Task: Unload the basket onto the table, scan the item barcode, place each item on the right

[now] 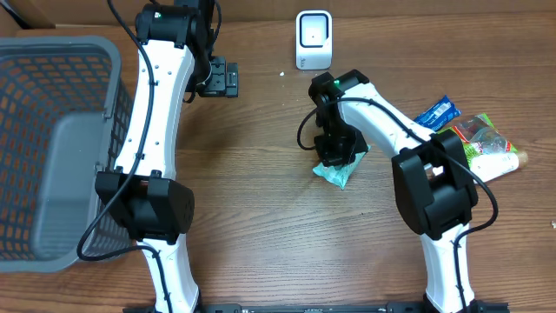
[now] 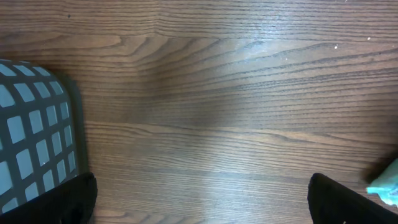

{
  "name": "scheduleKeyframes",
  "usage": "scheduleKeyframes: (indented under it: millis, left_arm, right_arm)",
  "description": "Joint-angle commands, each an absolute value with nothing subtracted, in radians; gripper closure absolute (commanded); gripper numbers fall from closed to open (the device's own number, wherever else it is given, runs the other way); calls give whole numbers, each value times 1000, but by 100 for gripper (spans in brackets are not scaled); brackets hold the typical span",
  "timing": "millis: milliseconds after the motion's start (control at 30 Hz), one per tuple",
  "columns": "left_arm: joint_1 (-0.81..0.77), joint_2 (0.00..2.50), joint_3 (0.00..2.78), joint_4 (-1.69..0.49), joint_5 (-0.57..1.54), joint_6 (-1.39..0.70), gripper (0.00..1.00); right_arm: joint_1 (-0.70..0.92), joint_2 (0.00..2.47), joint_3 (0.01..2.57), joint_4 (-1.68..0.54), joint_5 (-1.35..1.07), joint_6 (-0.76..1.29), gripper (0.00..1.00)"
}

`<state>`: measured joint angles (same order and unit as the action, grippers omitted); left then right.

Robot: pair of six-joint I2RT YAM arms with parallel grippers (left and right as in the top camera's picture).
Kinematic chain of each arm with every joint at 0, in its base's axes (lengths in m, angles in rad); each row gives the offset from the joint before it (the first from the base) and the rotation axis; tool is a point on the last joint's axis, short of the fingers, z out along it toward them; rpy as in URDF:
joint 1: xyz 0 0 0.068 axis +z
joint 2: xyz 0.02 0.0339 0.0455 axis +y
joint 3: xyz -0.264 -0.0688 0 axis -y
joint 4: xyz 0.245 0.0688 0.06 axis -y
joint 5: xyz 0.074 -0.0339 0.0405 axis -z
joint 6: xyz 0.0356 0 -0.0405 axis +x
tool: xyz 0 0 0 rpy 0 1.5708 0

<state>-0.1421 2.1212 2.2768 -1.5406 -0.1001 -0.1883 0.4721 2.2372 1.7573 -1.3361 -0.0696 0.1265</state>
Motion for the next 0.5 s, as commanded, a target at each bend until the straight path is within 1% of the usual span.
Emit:
scheduleKeyframes:
  millis: [0, 100, 200, 267, 300, 400, 467]
  left_arm:
    - [-144, 2126, 2273, -1539, -92, -206, 0]
    - [-144, 2126, 2273, -1539, -92, -206, 0]
    - [-144, 2126, 2273, -1539, -92, -206, 0]
    - [-144, 2126, 2273, -1539, -92, -206, 0]
    - [-144, 2126, 2273, -1539, -92, -206, 0]
    - [-144, 2126, 2273, -1539, -92, -206, 0]
    - [-144, 2126, 2273, -1539, -92, -206, 0]
  right_arm:
    - [471, 2233, 1719, -1239, -28, 139, 96]
    - [471, 2233, 1719, -1208, -31, 223, 96]
    - [471, 2233, 1719, -1185, -32, 381, 94]
    - [465, 2233, 1719, -1173, -56, 474, 87]
    - [462, 2233, 1719, -1159, -89, 498, 83]
    - [453, 2233, 1723, -1113, -226, 498, 78]
    - [447, 2233, 1723, -1074, -326, 498, 77]
